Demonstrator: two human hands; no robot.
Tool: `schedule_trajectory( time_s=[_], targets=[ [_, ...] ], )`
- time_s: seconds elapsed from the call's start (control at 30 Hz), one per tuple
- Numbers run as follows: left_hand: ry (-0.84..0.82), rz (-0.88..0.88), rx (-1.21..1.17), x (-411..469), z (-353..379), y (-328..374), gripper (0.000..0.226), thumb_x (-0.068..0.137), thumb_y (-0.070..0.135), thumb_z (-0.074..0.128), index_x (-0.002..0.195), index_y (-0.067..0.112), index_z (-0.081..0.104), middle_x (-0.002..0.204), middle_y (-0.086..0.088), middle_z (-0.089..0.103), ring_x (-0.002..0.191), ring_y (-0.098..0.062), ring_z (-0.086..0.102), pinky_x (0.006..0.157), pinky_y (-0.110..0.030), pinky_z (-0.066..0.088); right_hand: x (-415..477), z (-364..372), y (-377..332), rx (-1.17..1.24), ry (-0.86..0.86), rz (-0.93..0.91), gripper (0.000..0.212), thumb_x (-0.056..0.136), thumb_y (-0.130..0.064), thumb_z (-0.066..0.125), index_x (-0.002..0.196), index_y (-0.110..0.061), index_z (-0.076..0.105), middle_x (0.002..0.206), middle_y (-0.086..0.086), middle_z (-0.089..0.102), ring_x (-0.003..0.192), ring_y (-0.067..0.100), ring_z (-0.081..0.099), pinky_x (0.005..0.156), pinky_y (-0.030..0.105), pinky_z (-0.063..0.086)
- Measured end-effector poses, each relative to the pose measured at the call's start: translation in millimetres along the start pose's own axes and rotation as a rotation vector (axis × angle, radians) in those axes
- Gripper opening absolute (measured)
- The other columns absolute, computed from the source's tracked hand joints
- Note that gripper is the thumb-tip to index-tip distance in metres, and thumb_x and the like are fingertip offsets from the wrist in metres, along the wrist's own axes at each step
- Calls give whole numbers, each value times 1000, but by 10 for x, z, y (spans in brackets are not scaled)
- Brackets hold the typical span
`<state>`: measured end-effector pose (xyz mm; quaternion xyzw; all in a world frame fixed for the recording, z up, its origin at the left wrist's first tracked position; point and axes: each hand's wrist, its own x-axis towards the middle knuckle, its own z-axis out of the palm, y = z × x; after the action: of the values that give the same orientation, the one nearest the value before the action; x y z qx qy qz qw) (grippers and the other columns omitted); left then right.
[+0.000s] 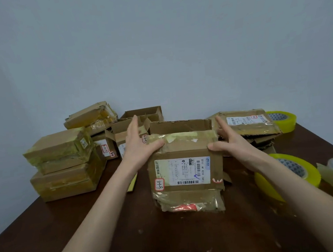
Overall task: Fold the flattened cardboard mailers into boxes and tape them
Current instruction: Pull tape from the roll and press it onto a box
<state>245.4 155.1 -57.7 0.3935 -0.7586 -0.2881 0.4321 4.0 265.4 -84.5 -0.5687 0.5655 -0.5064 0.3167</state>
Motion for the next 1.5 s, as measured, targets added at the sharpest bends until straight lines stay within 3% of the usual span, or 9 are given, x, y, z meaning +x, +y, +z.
schedule_trajectory(
  time_s=[0.23, 0.53, 0.7, 0.83, 0.93, 1.1, 1.33, 1.43, 1.5],
  targets=[
    [-232, 145, 166, -48, 114, -58, 32, 90, 33, 60, 121, 28, 55, 125, 11, 48, 117, -5, 44, 102, -33, 39, 51, -18, 105, -309, -146, 64, 63, 66, -61, 62, 127, -48, 50, 141, -7, 35, 126, 15, 37, 92, 28, 36],
    [-189, 54, -58, -253, 252, -154, 54, 95, 36, 52, 145, 30, 34, 154, 15, 24, 140, -7, 25, 111, -33, 28, 62, 55, 125, -216, -36, 11, 46, 65, -50, 81, 108, -48, 65, 130, -8, 47, 117, 14, 45, 93, 33, 45],
    [-90, -131, -454, -196, 285, -223, 84, 80, 74, 47, 148, 28, 29, 153, 3, 33, 137, -14, 35, 114, -41, 29, -34, -153, 61, -42, 79, 27, 41, 70, -26, 83, 107, -38, 70, 118, -4, 63, 101, 17, 63, 83, 36, 56],
    [-117, -457, -127, -234, 228, -363, 61, 91, 62, 42, 119, 12, 62, 124, -9, 62, 105, -19, 61, 85, -32, 53, -72, -285, 16, 99, 166, -21, 39, 73, -15, 79, 105, -36, 71, 108, -9, 66, 89, 9, 66, 61, 18, 54],
    [-320, -718, -398, -376, 252, -264, 70, 88, 70, 36, 107, 11, 67, 102, -16, 71, 90, -27, 68, 74, -35, 59, -52, -264, -26, 126, 154, -40, 39, 72, -16, 79, 103, -39, 70, 108, -14, 63, 93, 9, 63, 60, 15, 52],
    [-131, -663, -604, -458, 197, -285, 40, 91, 39, 58, 106, 2, 60, 80, -12, 71, 61, -18, 68, 52, -28, 58, -64, -279, -114, -45, 110, -78, 39, 74, -23, 79, 107, -42, 69, 118, -15, 59, 108, 6, 54, 75, 16, 46],
    [-233, -652, -74, -655, 194, -568, 29, 97, 19, 53, 120, 2, 53, 89, -13, 69, 61, -16, 68, 53, -28, 58, 104, -33, -296, -517, -123, -70, 53, 74, -44, 78, 125, -37, 63, 123, -10, 47, 114, 8, 42, 87, 20, 34],
    [-105, -367, 613, -517, -52, -628, 35, 96, 24, 52, 130, 15, 55, 123, -10, 57, 106, -25, 61, 90, -38, 52, 163, 141, -138, -619, -206, -25, 58, 78, -50, 73, 131, -31, 59, 127, -4, 48, 116, 11, 43, 91, 24, 36],
    [106, -126, 526, -450, -122, -455, 34, 98, 19, 47, 131, 14, 55, 131, -8, 54, 121, -23, 51, 100, -35, 42, 154, 180, -24, -607, -181, 8, 58, 78, -55, 70, 131, -36, 57, 139, 1, 40, 127, 19, 39, 102, 33, 36]
  ],
)
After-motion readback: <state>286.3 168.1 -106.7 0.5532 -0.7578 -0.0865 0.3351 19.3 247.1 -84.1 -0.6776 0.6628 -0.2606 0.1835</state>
